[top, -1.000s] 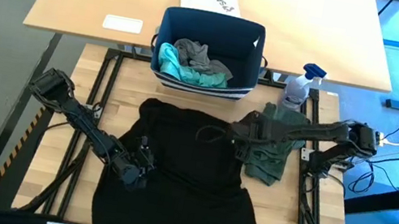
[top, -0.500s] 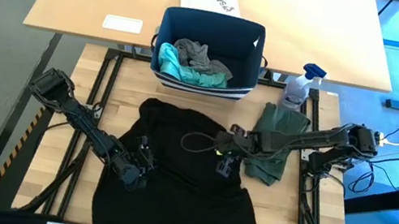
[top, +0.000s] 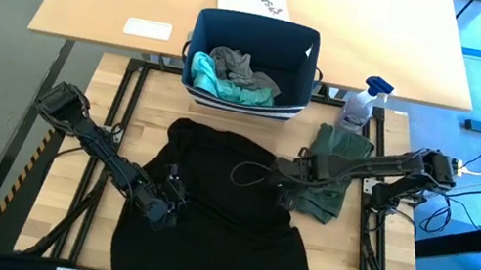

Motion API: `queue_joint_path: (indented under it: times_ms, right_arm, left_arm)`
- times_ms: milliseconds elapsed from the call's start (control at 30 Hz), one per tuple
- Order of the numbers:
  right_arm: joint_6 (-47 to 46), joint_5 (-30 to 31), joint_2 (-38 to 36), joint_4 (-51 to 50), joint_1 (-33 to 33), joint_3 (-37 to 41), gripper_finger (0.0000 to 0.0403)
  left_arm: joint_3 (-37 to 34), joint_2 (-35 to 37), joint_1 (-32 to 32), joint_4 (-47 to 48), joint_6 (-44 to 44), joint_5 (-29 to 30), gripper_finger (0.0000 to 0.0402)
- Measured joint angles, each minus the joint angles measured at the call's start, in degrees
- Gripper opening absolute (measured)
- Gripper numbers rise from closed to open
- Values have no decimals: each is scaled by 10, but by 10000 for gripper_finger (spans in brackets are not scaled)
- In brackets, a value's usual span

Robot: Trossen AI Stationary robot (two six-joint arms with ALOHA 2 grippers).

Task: Fold Laundry from Bin

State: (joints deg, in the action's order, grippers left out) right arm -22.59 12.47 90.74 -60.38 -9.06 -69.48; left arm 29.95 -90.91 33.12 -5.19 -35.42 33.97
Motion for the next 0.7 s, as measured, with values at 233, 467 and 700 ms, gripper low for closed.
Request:
queue_joint_path:
  times_ms: [233,467,700]
  right_arm:
    - [40,33,-1,31,1,82,217]
    - [64,-33,0,180,-26,130,194]
    - [68,44,1,216,-50,129,172]
  left_arm:
    - [0,0,0,0,0,11,95]
    - [0,0,0,0,1,11,95]
    - [0,0,-4,0,15,14,95]
